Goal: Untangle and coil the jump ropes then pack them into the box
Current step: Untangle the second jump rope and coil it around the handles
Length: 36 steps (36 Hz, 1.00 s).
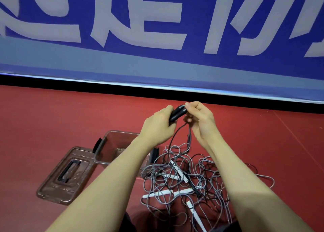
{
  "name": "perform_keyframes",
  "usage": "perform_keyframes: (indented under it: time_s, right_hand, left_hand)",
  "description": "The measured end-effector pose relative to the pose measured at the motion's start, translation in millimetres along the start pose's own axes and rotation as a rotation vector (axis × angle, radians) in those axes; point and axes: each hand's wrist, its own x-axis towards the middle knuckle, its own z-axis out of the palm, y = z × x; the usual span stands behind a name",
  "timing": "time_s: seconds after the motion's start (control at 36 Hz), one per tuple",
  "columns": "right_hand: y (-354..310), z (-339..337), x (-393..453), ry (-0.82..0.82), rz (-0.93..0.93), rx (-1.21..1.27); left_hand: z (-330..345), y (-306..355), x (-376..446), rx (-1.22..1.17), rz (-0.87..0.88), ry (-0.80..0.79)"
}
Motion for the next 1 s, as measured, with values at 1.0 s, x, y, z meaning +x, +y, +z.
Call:
perform_keyframes:
  time_s: [1.0]
  right_hand:
    - [12, 18, -11, -0.128, 0.293, -0.511]
  left_hand:
    - [-11, 7, 16, -0.943, -0.360, 0.536]
